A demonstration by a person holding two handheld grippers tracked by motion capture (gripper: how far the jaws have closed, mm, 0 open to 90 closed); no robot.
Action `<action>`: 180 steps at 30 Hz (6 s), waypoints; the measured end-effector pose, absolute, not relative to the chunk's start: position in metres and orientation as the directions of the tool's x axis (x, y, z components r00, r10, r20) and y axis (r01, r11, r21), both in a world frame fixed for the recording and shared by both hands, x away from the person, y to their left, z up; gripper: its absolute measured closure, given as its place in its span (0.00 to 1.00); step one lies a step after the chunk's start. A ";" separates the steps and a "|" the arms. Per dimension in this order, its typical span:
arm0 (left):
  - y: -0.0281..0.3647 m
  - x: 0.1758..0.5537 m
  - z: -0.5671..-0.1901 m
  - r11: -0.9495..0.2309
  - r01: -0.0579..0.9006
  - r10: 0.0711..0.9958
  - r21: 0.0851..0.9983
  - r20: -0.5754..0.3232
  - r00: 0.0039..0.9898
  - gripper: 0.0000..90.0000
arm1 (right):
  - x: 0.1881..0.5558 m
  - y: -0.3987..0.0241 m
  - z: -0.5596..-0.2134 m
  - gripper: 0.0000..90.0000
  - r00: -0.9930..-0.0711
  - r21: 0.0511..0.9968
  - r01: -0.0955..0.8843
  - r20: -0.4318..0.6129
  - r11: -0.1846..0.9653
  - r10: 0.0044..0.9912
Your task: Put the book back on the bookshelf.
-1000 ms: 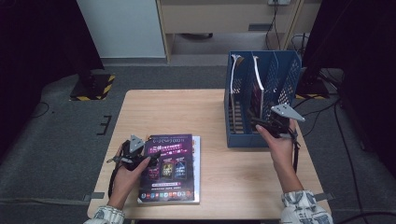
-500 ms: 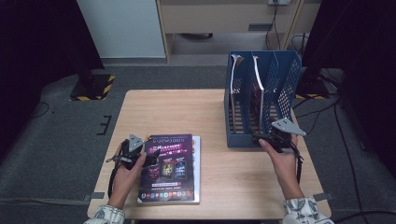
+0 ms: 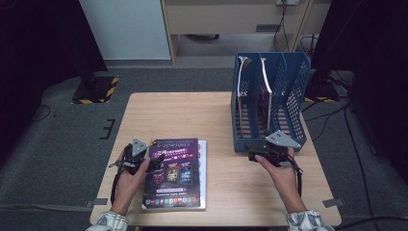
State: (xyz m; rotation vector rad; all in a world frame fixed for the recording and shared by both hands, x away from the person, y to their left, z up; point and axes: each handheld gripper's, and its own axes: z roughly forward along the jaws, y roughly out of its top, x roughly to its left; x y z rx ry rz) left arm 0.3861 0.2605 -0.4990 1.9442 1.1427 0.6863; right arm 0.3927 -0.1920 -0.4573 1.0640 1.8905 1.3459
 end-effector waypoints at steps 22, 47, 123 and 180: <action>0.262 0.386 -0.499 -0.284 0.485 0.890 0.827 0.040 0.454 0.08 | 0.380 -0.155 -0.463 0.12 -0.600 0.931 0.284 -0.015 0.230 0.800; 0.261 0.386 -0.497 -0.292 0.481 0.878 0.827 0.033 0.477 0.08 | 0.372 -0.107 -0.476 0.11 -0.691 0.895 0.269 -0.076 0.354 0.719; 0.247 0.392 -0.518 -0.286 0.621 0.851 0.729 -0.105 0.515 0.14 | 0.408 -0.043 -0.517 0.14 -0.765 0.787 0.428 0.053 0.445 0.642; 0.223 0.387 -0.510 -0.374 0.568 0.842 0.733 0.013 0.539 0.38 | 0.409 -0.050 -0.524 0.10 -0.771 0.748 0.489 0.130 0.449 0.623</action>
